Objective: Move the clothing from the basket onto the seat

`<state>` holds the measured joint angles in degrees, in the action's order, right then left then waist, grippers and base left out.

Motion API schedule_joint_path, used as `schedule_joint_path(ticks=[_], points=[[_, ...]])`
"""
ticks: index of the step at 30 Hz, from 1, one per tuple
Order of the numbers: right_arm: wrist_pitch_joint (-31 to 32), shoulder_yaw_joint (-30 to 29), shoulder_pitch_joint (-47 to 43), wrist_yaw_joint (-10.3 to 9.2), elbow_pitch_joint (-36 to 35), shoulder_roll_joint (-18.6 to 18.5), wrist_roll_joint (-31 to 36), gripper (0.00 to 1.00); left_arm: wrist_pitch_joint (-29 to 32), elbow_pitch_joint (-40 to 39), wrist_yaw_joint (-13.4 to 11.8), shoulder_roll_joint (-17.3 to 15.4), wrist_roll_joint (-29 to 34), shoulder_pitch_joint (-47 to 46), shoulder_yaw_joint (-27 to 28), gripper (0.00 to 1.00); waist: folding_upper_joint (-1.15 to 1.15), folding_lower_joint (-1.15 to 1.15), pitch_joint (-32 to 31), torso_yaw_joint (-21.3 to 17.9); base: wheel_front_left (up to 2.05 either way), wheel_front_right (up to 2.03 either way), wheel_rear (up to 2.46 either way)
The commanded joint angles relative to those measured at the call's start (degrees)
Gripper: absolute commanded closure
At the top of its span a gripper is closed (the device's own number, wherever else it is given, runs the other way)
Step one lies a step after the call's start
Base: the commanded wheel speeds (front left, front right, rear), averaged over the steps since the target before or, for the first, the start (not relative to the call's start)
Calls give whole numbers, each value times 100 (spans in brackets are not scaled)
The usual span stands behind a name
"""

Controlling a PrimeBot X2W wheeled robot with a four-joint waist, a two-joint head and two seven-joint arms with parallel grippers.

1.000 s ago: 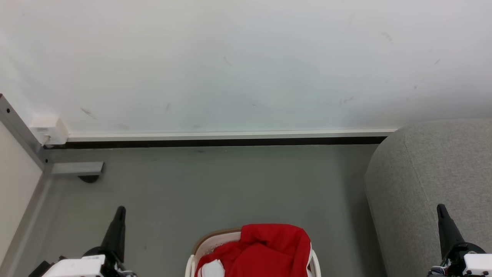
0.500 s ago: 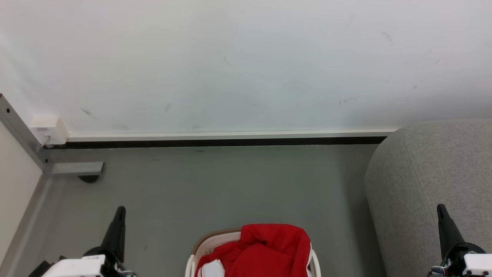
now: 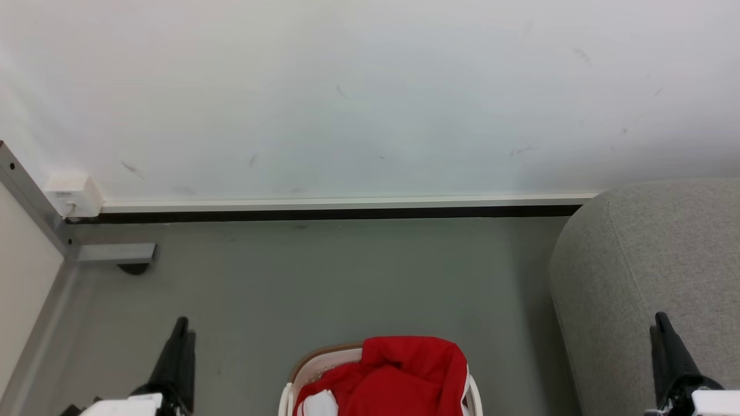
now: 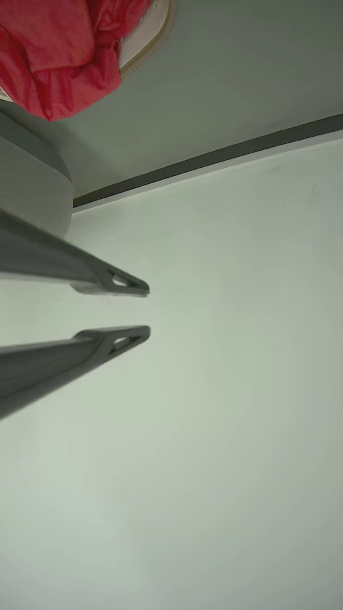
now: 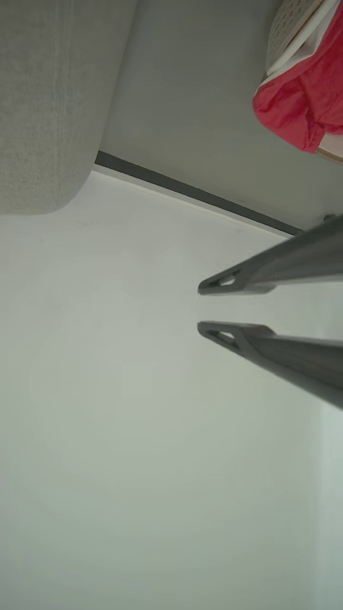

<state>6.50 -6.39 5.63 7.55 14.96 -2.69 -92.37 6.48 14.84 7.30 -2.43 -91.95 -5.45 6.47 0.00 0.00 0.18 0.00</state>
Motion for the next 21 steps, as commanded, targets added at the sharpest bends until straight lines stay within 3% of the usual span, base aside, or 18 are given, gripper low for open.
schedule_joint_path(ticks=[1, 12, 21], points=[[-9, 19, -22, 0, 33, 12, -11, 0, -19, 29, -4, 9, -4, 30, -12, 0, 0, 0, 1, 0, 0, 0, 0], [-305, 273, 34, -1, -67, 4, -182, 0, -312, -130, 0, 0, 120, 4, -130, 0, 0, 0, -6, -16, 0, 0, 0], [-544, 603, 105, -2, -168, -83, 280, 0, -546, -285, 3, -8, 980, 30, -147, 0, 0, 0, -25, -43, 0, 0, 0]])
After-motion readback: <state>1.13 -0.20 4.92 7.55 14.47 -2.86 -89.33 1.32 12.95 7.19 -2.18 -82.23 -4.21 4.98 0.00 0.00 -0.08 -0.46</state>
